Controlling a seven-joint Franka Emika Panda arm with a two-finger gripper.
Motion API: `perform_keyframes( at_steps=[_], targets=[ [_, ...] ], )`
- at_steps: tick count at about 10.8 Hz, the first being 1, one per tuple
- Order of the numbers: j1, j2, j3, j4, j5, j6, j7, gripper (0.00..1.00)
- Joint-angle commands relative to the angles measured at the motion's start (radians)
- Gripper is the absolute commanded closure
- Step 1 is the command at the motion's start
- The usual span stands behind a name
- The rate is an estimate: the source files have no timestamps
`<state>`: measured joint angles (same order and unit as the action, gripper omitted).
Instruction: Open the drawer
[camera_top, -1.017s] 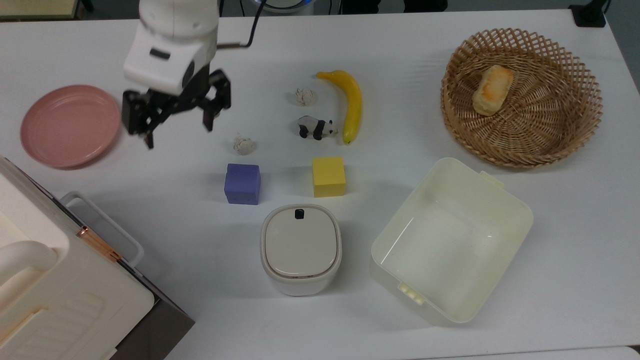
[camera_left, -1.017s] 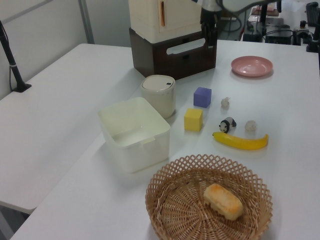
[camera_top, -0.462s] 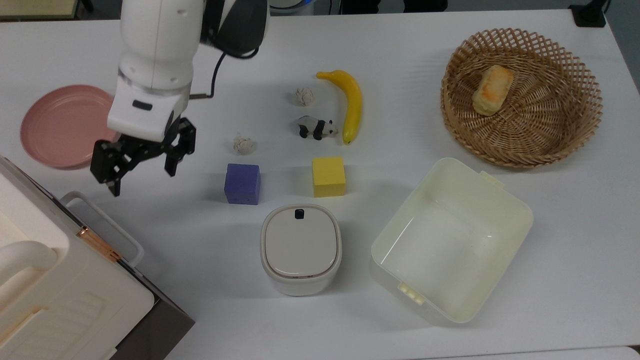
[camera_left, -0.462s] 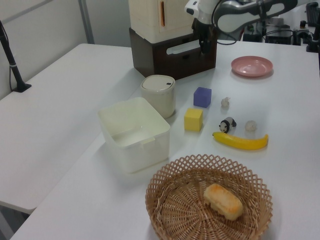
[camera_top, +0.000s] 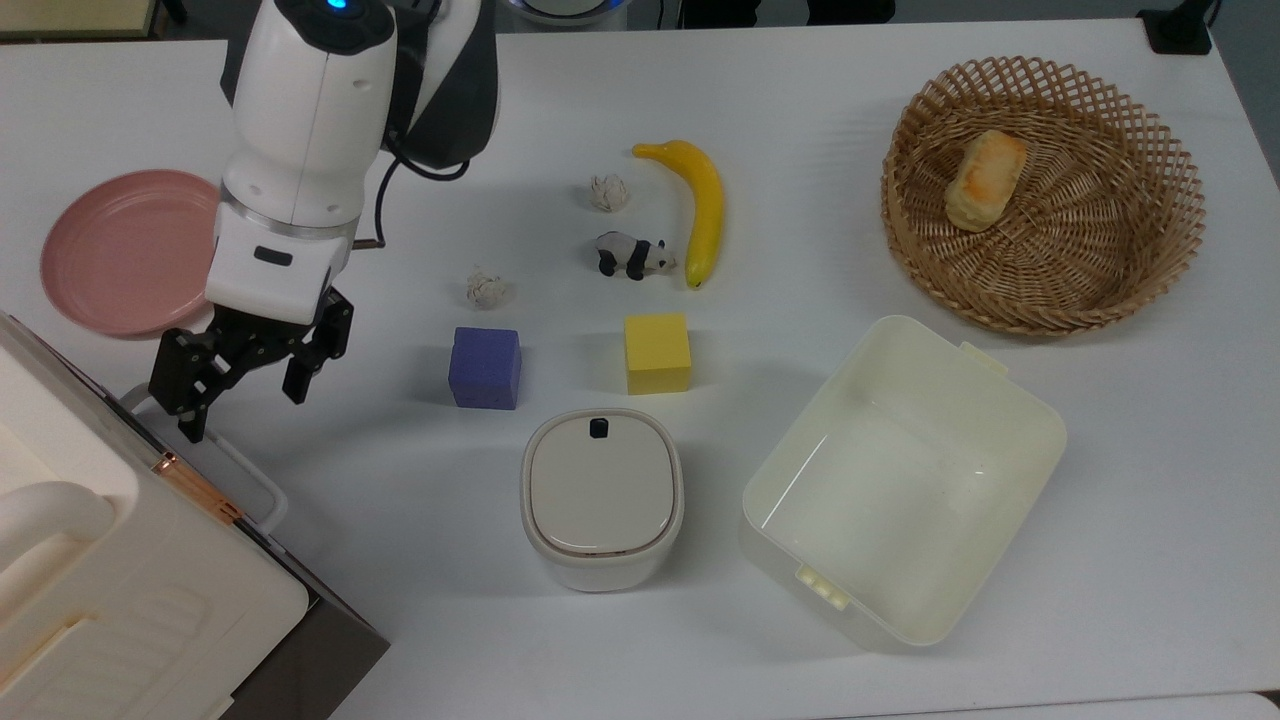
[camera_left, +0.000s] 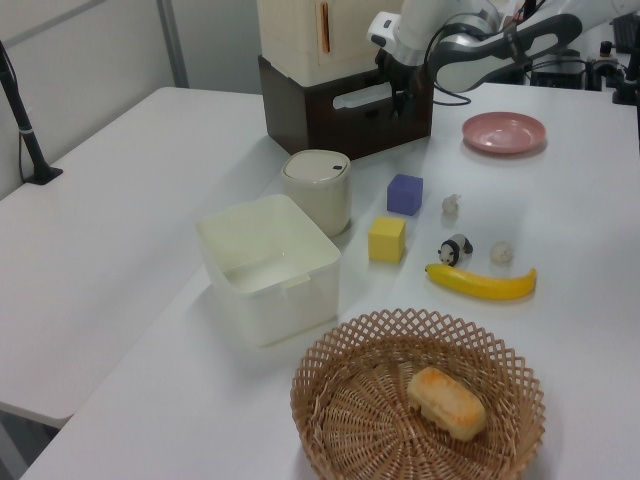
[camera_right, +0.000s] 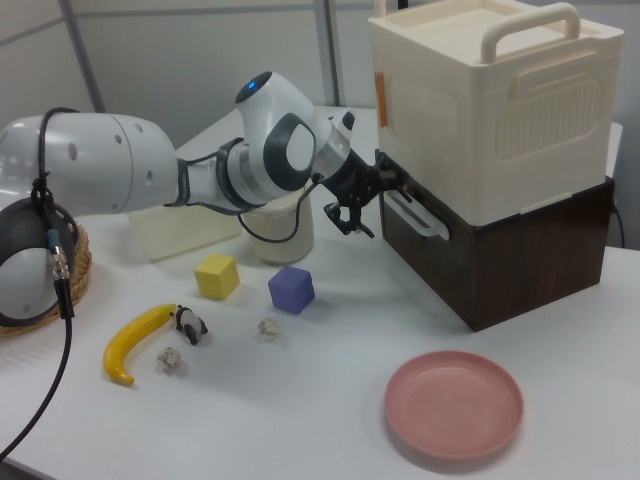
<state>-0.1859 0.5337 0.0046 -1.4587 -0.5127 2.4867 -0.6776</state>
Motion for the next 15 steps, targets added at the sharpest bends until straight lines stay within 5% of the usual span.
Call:
perform_keyframes(
  at_steps=[1,3,6,10,15],
  targets=[
    [-0.017,0.014,-0.003,-0.023,-0.068,0.089,-0.013,0.15],
    [-0.021,0.025,-0.003,-0.02,-0.093,0.101,-0.013,0.27],
    [-0.024,0.034,-0.003,-0.018,-0.113,0.113,-0.013,0.63],
    [-0.023,0.035,-0.002,-0.015,-0.219,0.115,-0.013,0.85],
    [-0.018,0.025,-0.002,-0.038,-0.245,0.115,-0.002,0.91]
  ],
)
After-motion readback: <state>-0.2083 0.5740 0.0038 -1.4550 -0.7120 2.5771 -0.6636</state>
